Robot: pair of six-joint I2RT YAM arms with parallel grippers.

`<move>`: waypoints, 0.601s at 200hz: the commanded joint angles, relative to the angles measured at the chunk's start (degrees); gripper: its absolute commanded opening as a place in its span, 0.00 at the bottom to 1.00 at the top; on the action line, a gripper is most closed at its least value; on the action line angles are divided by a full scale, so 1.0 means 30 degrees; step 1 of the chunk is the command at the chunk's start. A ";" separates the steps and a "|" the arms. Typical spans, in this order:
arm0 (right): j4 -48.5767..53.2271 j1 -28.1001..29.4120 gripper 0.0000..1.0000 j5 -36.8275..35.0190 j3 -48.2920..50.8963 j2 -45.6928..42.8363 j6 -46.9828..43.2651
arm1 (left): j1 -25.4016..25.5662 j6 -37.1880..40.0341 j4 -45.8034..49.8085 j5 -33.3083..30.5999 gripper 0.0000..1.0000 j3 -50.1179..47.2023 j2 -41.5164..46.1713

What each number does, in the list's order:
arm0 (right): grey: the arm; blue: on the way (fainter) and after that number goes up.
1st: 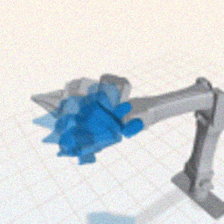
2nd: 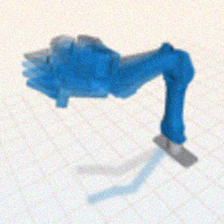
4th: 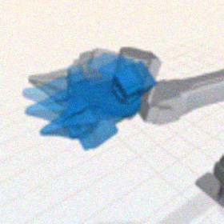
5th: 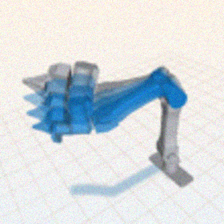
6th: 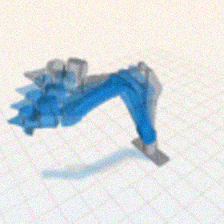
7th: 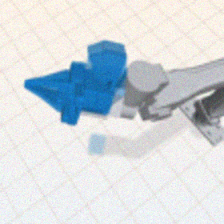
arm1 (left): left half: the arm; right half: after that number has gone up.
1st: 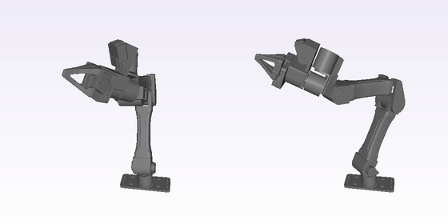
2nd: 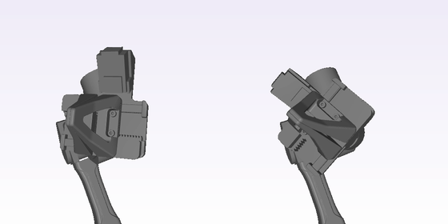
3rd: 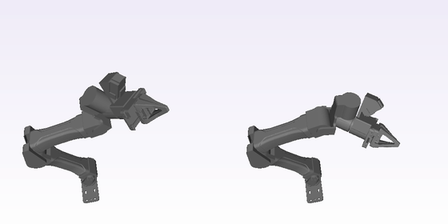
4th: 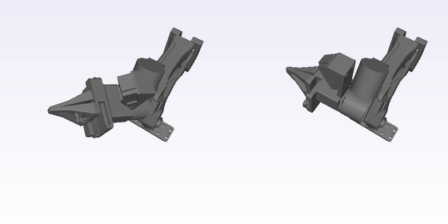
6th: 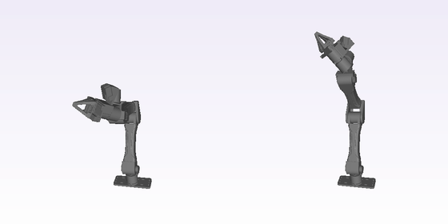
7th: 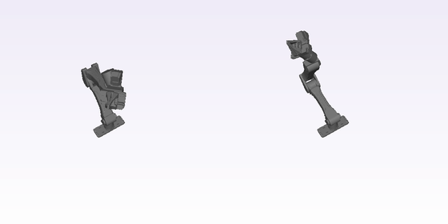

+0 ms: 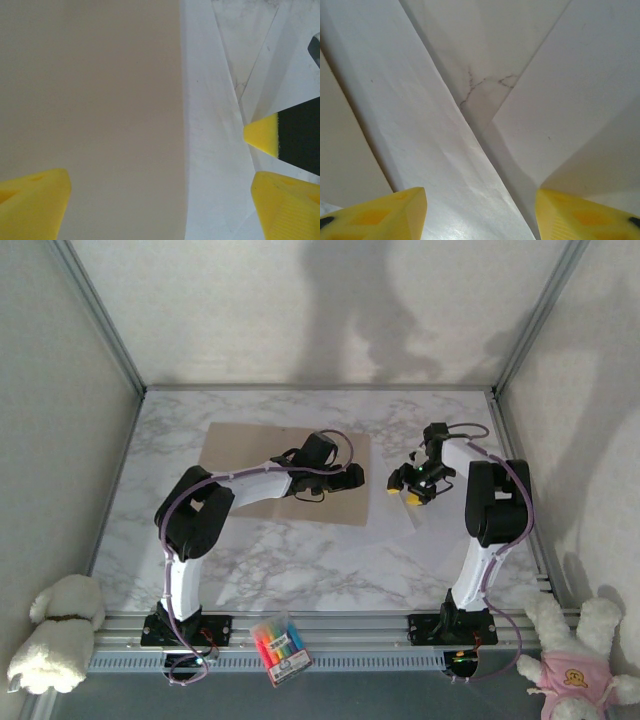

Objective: Put the files into the folder

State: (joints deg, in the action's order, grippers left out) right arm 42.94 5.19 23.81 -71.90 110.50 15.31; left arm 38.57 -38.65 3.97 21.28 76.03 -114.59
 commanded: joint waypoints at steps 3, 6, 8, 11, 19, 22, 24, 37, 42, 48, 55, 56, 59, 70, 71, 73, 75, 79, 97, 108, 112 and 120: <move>0.0778 0.0289 0.60 0.0427 -0.0568 0.0649 -0.0735 | -0.0009 -0.0323 -0.0422 0.0287 0.93 0.0166 -0.0499; 0.0841 0.0276 0.60 0.0476 -0.0590 0.0687 -0.0786 | 0.0011 -0.0350 -0.0437 0.0293 0.93 0.0195 -0.0520; 0.0872 0.0302 0.60 0.0472 -0.0623 0.0694 -0.0823 | 0.0029 -0.0348 -0.0442 0.0298 0.93 0.0224 -0.0532; 0.0916 0.0333 0.60 0.0522 -0.0641 0.0722 -0.0852 | 0.0012 -0.0353 -0.0418 0.0343 0.93 0.0258 -0.0557; 0.0943 0.0368 0.60 0.0552 -0.0617 0.0699 -0.0935 | 0.0048 -0.0325 -0.0391 0.0341 0.93 0.0346 -0.0608; 0.0935 0.0352 0.60 0.0587 -0.0600 0.0682 -0.0972 | 0.0062 -0.0328 -0.0364 0.0333 0.93 0.0375 -0.0636; 0.0925 0.0358 0.60 0.0624 -0.0559 0.0671 -0.0987 | 0.0064 -0.0328 -0.0358 0.0323 0.93 0.0378 -0.0634; 0.0792 0.0388 0.60 0.0948 -0.0422 0.0529 -0.1126 | 0.0094 -0.0354 -0.0378 0.0321 0.93 0.0434 -0.0709; 0.0739 0.0405 0.60 0.1055 -0.0371 0.0521 -0.1174 | 0.0090 -0.0355 -0.0364 0.0338 0.93 0.0431 -0.0735; 0.0740 0.0384 0.60 0.1110 -0.0334 0.0507 -0.1205 | 0.0094 -0.0357 -0.0371 0.0320 0.93 0.0438 -0.0740; 0.0746 0.0394 0.60 0.1187 -0.0350 0.0521 -0.1292 | 0.0094 -0.0358 -0.0342 0.0324 0.93 0.0434 -0.0732; 0.0775 0.0401 0.60 0.1180 -0.0350 0.0536 -0.1294 | 0.0094 -0.0358 -0.0349 0.0336 0.93 0.0436 -0.0736; 0.0790 0.0400 0.60 0.1207 -0.0332 0.0547 -0.1328 | 0.0094 -0.0358 -0.0340 0.0351 0.93 0.0438 -0.0740; 0.0755 0.0380 0.60 0.1372 -0.0355 0.0601 -0.1359 | 0.0094 -0.0325 -0.0306 0.0322 0.93 0.0436 -0.0741; 0.0765 0.0394 0.60 0.1419 -0.0353 0.0605 -0.1356 | 0.0079 -0.0326 -0.0302 0.0335 0.93 0.0437 -0.0741; 0.0773 0.0405 0.60 0.1447 -0.0351 0.0608 -0.1369 | 0.0090 -0.0328 -0.0320 0.0345 0.93 0.0423 -0.0741; 0.0775 0.0407 0.60 0.1484 -0.0350 0.0609 -0.1379 | 0.0093 -0.0328 -0.0325 0.0341 0.93 0.0434 -0.0741; 0.0750 0.0384 0.60 0.1572 -0.0347 0.0583 -0.1385 | 0.0094 -0.0306 -0.0297 0.0334 0.93 0.0438 -0.0741; 0.0742 0.0382 0.60 0.1967 -0.0291 0.0494 -0.1493 | 0.0094 -0.0299 -0.0243 0.0293 0.93 0.0409 -0.0741; 0.0716 0.0387 0.60 0.2314 -0.0250 0.0379 -0.1530 | 0.0094 -0.0299 -0.0239 0.0331 0.93 0.0409 -0.0741; 0.0691 0.0403 0.60 0.2459 -0.0220 0.0325 -0.1529 | 0.0079 -0.0297 -0.0248 0.0335 0.93 0.0394 -0.0730; 0.0672 0.0403 0.60 0.2725 -0.0208 0.0233 -0.1544 | 0.0094 -0.0299 -0.0241 0.0303 0.93 0.0380 -0.0705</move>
State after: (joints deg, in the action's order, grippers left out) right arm 43.77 5.96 28.56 -72.95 111.46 11.99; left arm 38.57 -39.09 3.60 21.50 76.05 -116.31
